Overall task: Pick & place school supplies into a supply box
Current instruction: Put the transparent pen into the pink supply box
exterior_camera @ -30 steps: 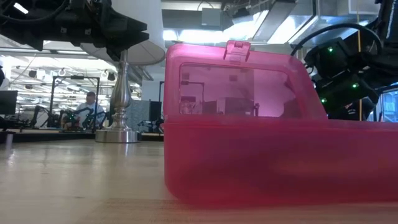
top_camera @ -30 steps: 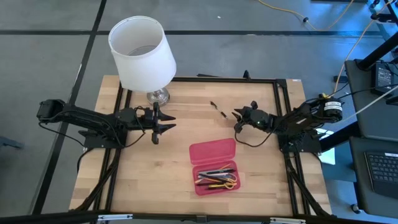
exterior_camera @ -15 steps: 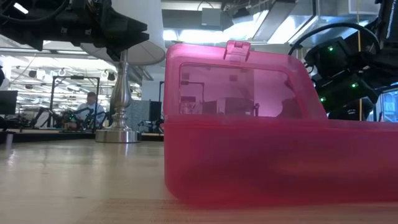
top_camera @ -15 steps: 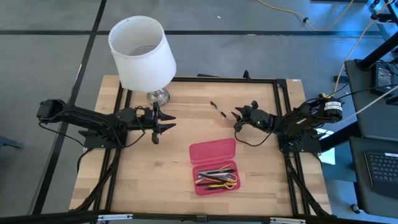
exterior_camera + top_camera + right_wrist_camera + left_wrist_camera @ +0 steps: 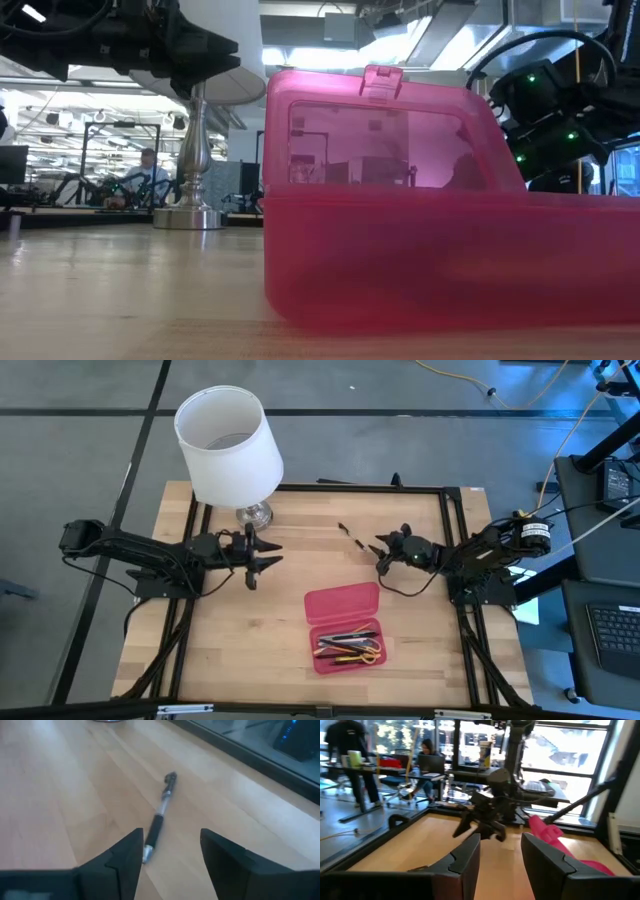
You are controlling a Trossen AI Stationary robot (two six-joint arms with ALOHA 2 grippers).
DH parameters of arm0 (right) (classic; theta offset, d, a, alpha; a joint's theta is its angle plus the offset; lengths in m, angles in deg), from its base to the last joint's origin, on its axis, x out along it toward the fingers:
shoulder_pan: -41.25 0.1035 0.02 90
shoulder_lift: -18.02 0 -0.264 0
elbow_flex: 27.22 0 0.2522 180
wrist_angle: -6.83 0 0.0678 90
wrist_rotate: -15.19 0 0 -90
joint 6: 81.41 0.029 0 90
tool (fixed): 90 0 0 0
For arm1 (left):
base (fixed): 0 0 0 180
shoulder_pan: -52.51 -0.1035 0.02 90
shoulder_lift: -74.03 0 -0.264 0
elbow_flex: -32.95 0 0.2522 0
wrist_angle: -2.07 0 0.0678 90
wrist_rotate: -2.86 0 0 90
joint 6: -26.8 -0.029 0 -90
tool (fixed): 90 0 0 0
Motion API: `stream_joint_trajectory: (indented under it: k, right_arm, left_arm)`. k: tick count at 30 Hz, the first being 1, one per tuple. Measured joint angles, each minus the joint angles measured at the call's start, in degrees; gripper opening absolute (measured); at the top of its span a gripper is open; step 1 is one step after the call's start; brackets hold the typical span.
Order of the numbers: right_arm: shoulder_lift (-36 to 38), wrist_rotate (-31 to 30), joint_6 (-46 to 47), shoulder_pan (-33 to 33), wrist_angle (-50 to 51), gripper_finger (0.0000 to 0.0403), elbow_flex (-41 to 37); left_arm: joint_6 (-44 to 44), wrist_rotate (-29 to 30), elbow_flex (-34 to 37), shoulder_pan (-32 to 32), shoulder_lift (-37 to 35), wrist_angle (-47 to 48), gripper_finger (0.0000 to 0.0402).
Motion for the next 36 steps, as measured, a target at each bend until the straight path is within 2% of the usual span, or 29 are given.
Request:
stream_joint_trajectory:
  k: [4, 9, 30, 36]
  right_arm:
    - [0.0, 1.06, -1.07, 0.01, -0.04, 0.0201, 1.22]
    - [-1.69, 1.33, -2.67, 0.01, -0.1, 0.0201, 3.44]
    - [-23.0, -0.08, -0.6, -1.77, -8.13, 0.02, 10.17]
    - [-24.52, 2.1, 0.67, -2.84, -7.88, 0.0161, 10.28]
  left_arm:
    - [0.0, 3.18, 0.0, 0.0, 0.0, 0.02, 0.0133]
    - [0.0, 3.85, 0.0, 0.0, 0.0, 0.02, 0.0133]
    - [0.02, 3.85, 0.0, 0.0, 0.0, 0.07, 0.0136]
    - [0.02, 3.85, 0.0, 0.0, 0.0, 0.07, 0.0133]
